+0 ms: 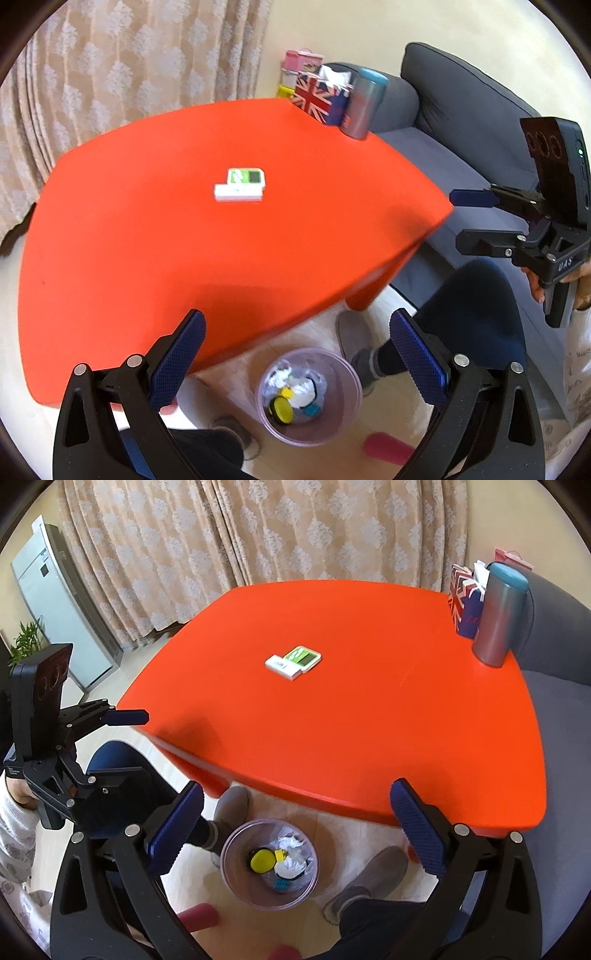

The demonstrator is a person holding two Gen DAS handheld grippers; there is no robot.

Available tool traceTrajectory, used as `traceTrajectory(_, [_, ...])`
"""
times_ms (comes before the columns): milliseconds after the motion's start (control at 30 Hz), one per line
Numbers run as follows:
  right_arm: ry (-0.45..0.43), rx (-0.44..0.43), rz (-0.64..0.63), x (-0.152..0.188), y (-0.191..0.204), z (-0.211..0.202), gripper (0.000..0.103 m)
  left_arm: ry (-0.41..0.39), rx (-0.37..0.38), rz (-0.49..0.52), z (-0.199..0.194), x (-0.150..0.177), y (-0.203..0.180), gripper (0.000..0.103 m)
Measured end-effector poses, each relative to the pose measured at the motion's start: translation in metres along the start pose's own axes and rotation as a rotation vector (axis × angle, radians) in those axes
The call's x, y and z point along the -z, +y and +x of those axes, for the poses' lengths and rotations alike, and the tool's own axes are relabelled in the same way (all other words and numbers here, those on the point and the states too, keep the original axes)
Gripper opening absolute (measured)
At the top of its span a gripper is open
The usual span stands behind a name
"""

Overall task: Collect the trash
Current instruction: 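Move the left tool toward the green timer and white card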

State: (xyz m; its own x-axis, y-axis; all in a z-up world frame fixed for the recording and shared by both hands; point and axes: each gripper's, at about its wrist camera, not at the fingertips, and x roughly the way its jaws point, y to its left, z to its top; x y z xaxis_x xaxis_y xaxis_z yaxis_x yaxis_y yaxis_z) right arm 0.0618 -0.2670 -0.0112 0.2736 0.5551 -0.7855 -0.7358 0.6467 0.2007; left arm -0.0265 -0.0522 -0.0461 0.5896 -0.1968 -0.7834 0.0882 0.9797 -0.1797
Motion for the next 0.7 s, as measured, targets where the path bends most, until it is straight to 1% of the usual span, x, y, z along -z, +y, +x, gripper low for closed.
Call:
traceTrajectory(167, [-0.011, 0.015, 0.004, -0.019, -0.005, 0.006, 0.099, -0.013, -0.026, 0.000, 0.007, -0.021, 0.009, 0.096])
traceTrajectory(333, [-0.007, 0.027, 0.011, -0.032, -0.010, 0.013, 0.100, -0.002, -0.045, 0.003, 0.022, -0.042, 0.017, 0.096])
traceTrajectory(700, [0.008, 0.042, 0.029, -0.041, -0.025, 0.024, 0.100, 0.039, -0.060, 0.014, 0.059, -0.082, 0.027, 0.096])
